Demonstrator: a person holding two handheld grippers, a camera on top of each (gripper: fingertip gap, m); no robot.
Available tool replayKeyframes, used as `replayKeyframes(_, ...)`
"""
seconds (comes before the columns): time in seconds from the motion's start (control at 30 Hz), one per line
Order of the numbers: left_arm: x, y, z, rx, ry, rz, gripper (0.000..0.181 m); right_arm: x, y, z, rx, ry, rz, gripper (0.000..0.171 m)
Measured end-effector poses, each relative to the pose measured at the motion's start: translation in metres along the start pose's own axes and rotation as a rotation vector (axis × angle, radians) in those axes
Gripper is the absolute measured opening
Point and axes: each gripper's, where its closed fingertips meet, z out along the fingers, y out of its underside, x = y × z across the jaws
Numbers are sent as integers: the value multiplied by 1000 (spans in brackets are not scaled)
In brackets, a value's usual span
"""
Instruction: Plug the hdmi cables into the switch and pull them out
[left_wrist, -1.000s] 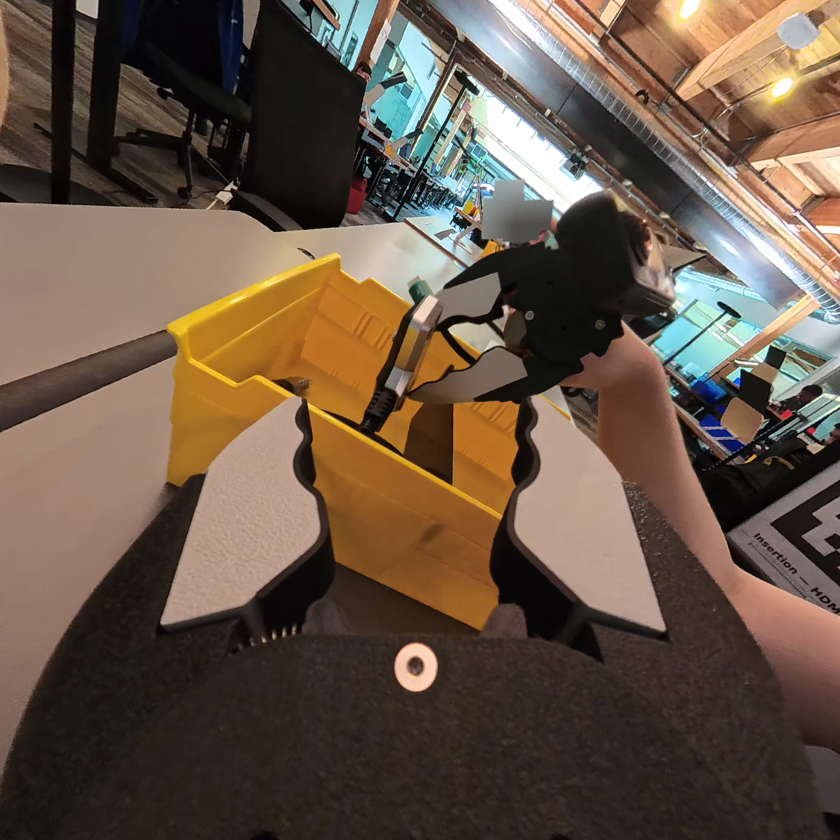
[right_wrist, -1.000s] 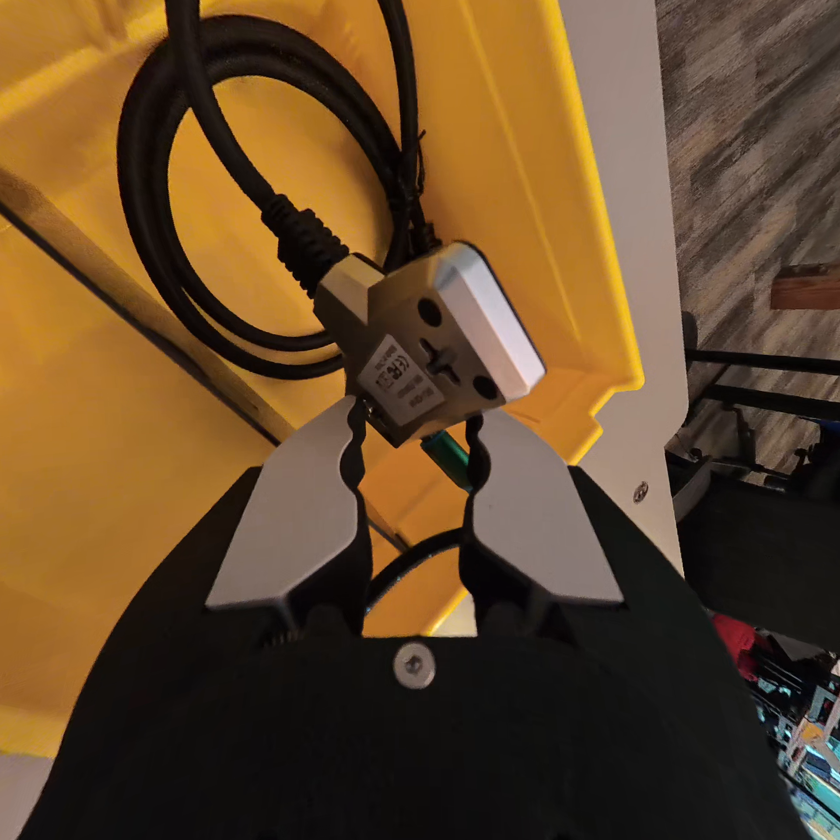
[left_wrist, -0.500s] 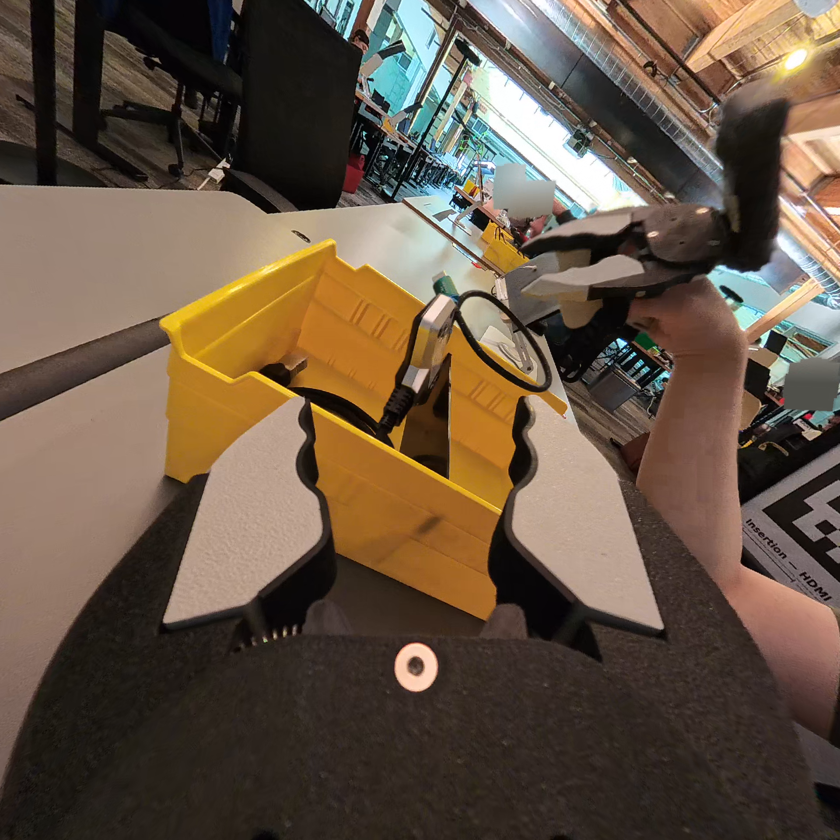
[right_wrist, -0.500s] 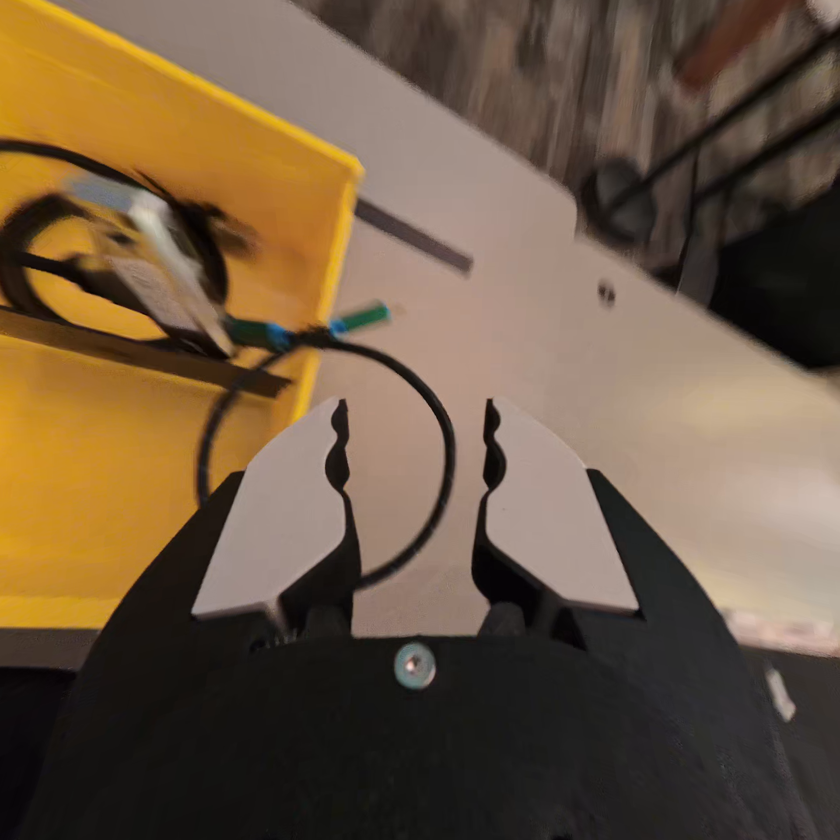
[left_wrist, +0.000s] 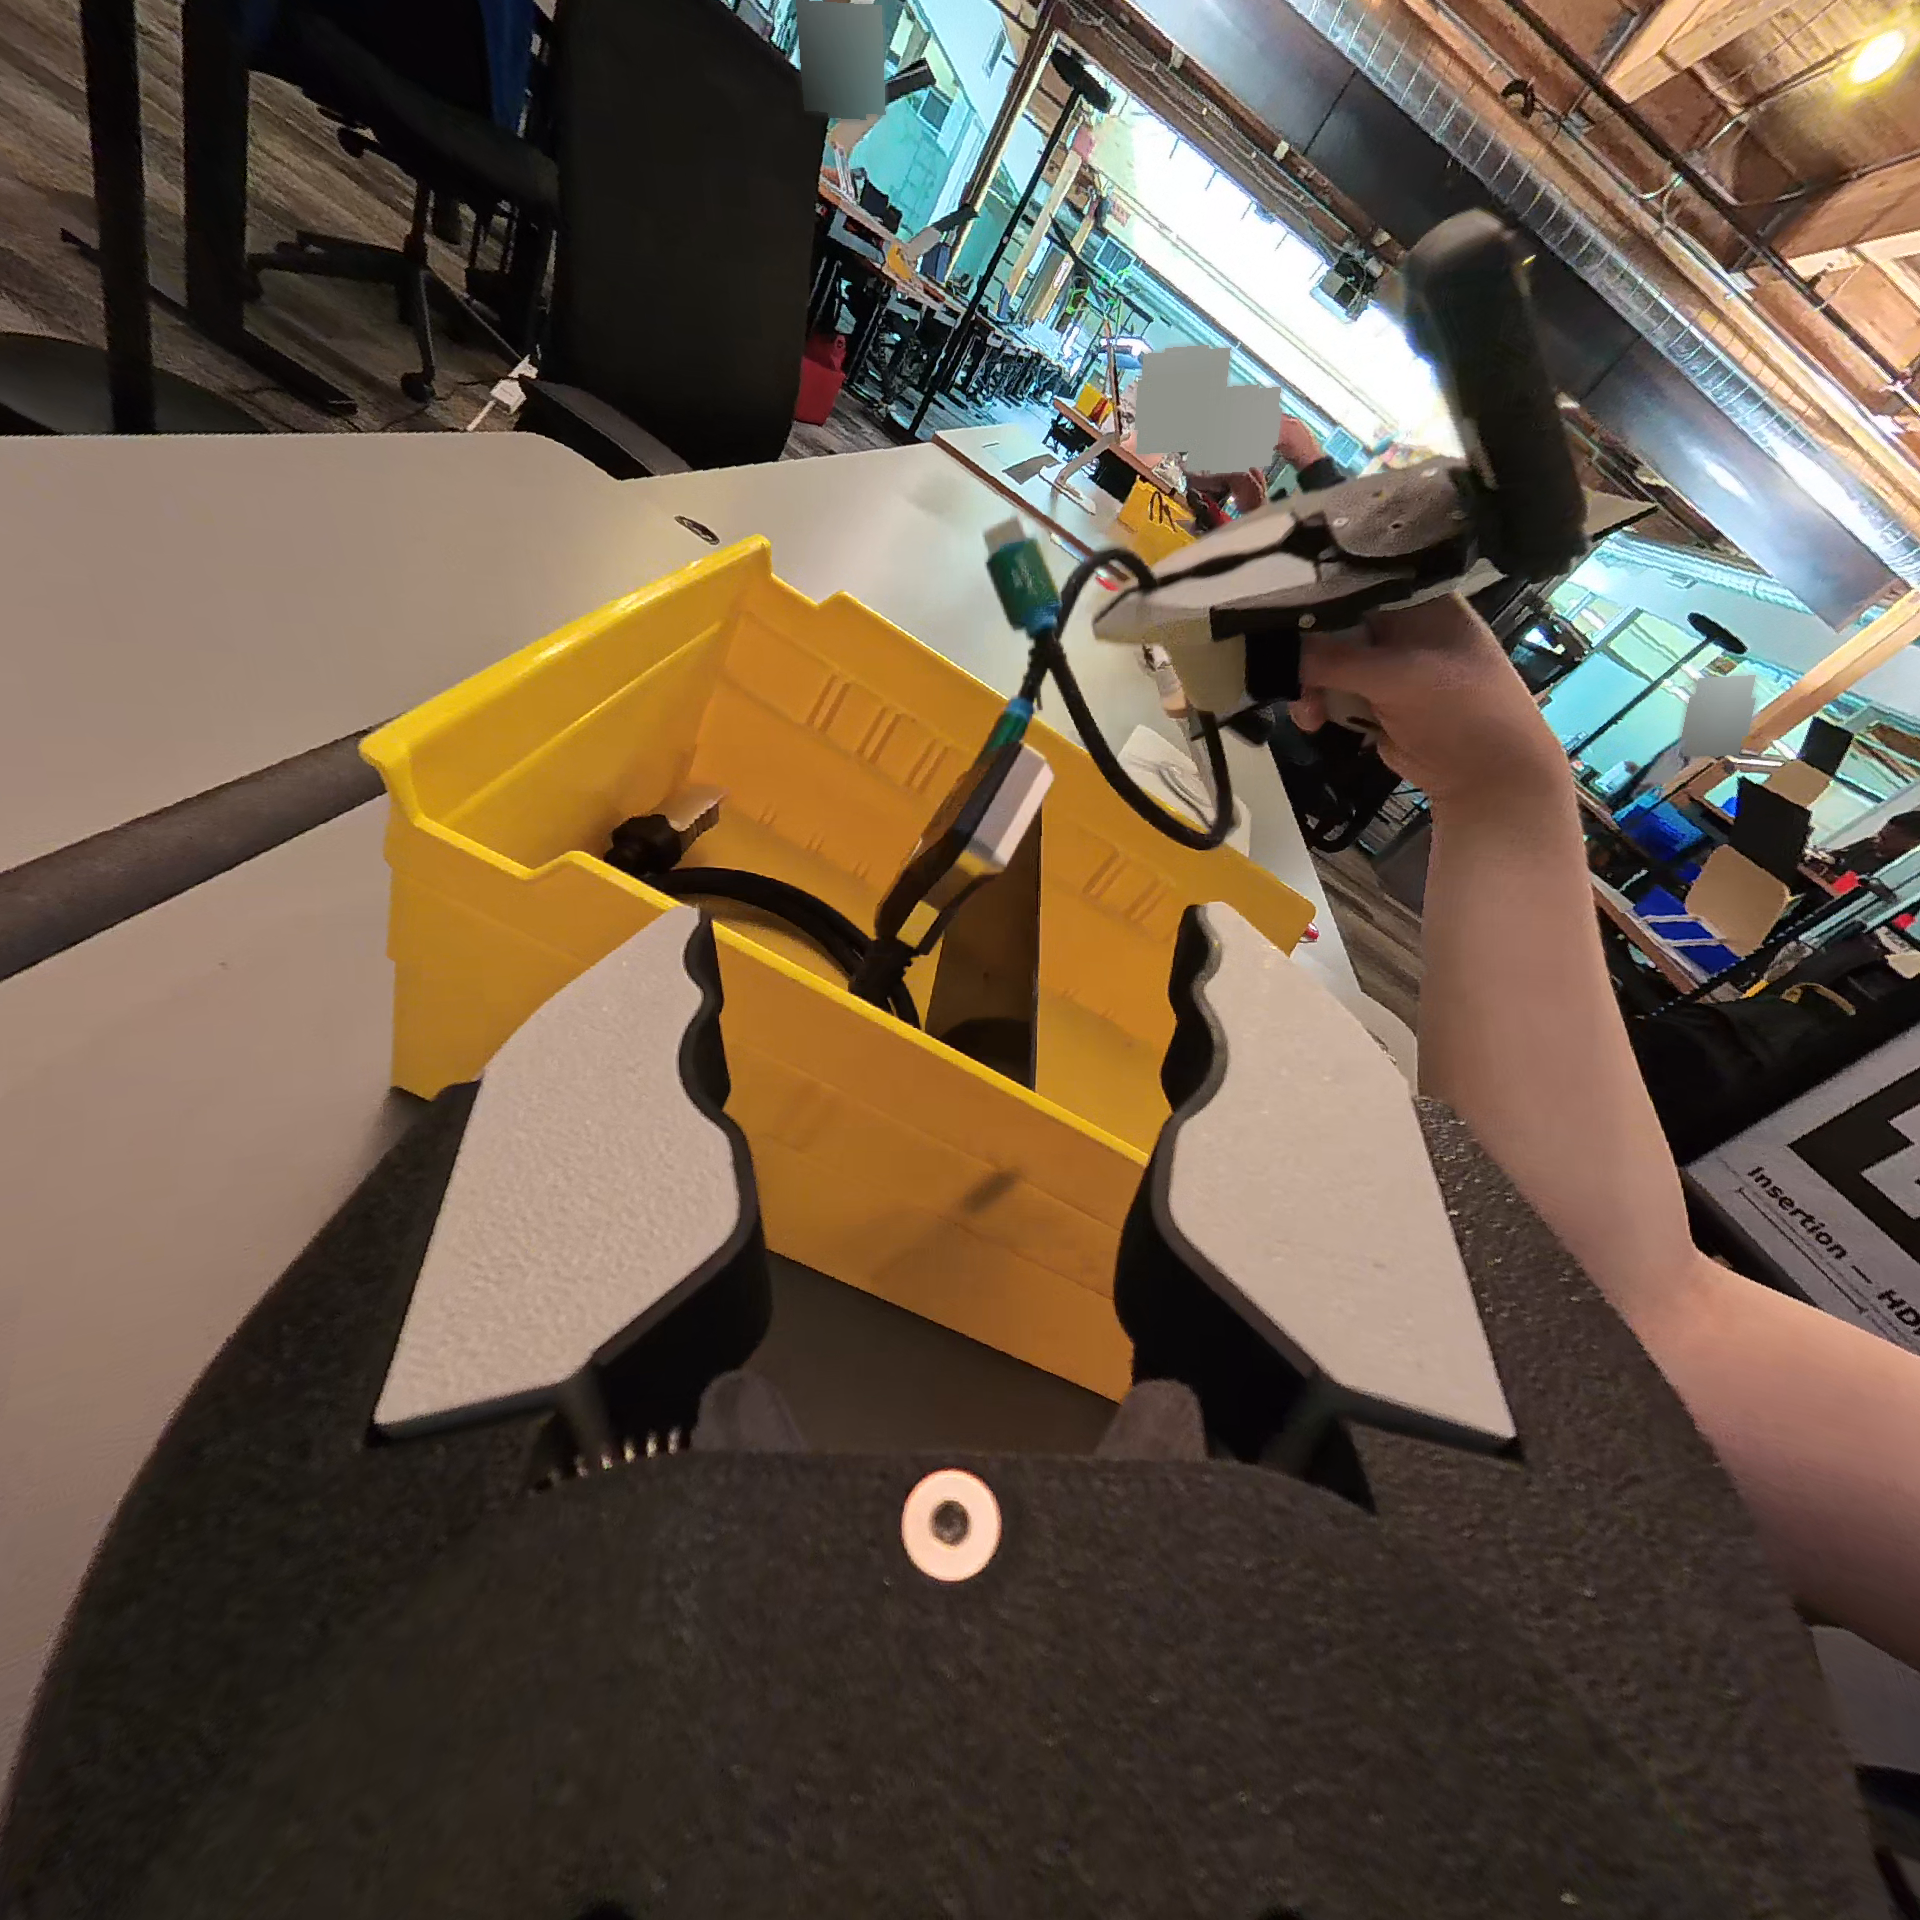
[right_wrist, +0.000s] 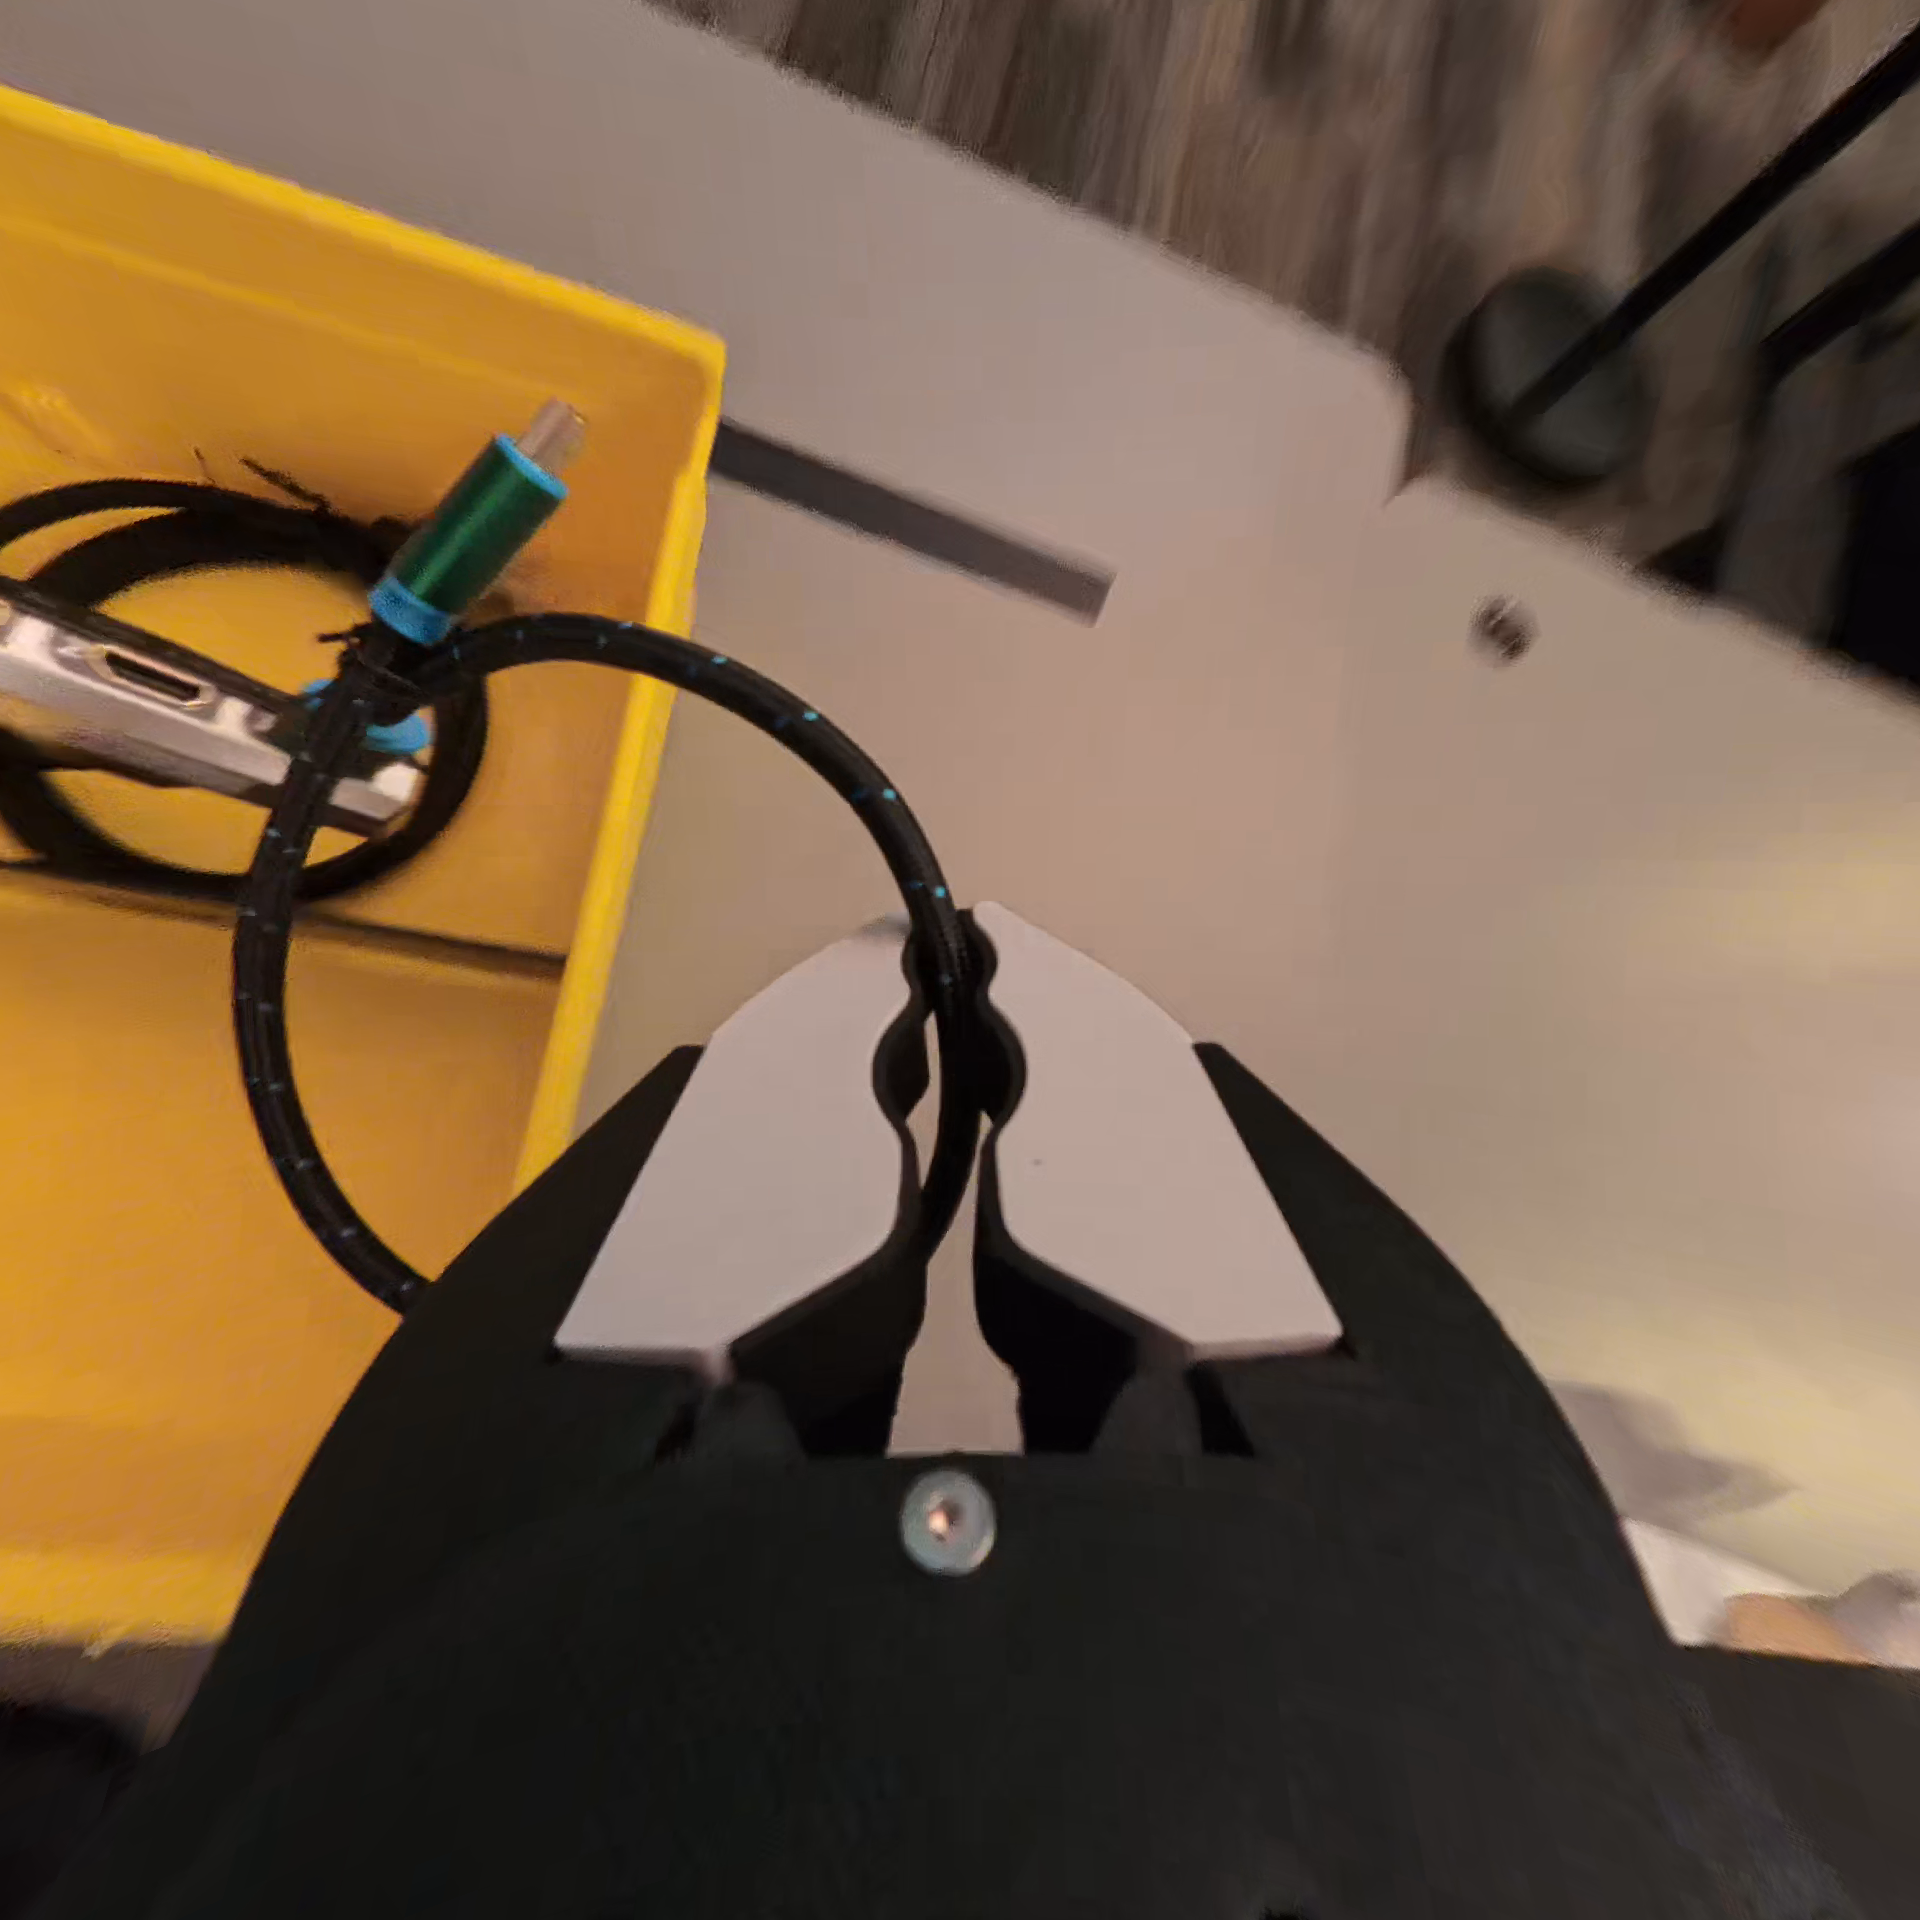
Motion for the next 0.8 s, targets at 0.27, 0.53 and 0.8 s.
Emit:
replayKeyframes(0.27, 0, 1, 1, -5, -11, 18, 82, -24, -86, 8, 407, 183, -171, 1)
replayKeyframes(0.53, 0, 1, 0, 1, -2, 8, 82, -57, -102, 12, 523, 36, -193, 1)
replayKeyframes(0.8, 1, 1, -1, -7, 8, 1, 81, -63, -37, 38, 223, -118, -282, 8)
